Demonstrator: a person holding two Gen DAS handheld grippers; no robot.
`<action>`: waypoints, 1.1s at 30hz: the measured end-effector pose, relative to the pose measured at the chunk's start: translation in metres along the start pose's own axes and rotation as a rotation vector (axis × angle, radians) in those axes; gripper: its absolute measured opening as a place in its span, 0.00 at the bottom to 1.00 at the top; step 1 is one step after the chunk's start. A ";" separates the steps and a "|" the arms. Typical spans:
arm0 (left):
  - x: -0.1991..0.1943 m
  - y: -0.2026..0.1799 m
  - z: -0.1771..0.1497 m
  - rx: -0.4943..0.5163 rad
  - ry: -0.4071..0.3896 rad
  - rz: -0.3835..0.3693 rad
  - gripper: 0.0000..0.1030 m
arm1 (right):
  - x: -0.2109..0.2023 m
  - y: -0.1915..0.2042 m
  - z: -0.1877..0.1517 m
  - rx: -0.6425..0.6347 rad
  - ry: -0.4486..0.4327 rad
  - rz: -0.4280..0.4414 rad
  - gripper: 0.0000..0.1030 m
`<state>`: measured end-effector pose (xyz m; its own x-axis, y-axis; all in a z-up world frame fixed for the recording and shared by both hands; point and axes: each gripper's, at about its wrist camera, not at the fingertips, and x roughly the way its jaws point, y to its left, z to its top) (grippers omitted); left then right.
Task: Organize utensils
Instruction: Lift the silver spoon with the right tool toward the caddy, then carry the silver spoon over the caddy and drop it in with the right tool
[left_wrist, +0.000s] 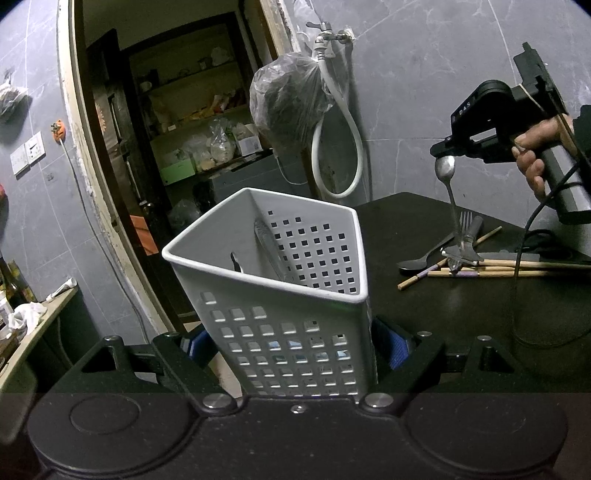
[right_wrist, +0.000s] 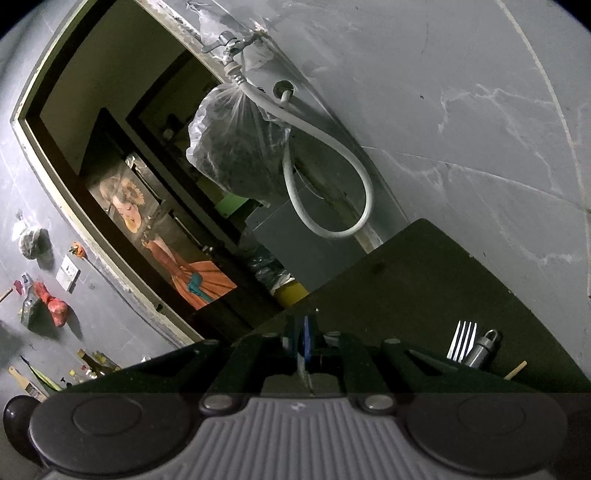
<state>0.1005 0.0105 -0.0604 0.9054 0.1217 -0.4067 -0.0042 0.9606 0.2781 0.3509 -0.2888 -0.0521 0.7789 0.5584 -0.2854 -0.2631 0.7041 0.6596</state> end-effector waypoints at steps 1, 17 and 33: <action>0.000 0.000 0.000 0.000 0.000 0.000 0.85 | -0.003 0.000 -0.001 0.003 0.000 0.005 0.03; 0.000 0.000 0.001 0.006 0.001 0.001 0.85 | -0.055 0.008 -0.028 0.073 -0.014 0.089 0.03; 0.000 -0.001 0.000 0.007 0.000 0.002 0.85 | -0.079 0.016 -0.051 0.093 0.027 0.122 0.03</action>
<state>0.1010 0.0094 -0.0604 0.9052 0.1239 -0.4065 -0.0032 0.9585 0.2851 0.2562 -0.2985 -0.0545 0.7286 0.6497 -0.2170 -0.3000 0.5874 0.7517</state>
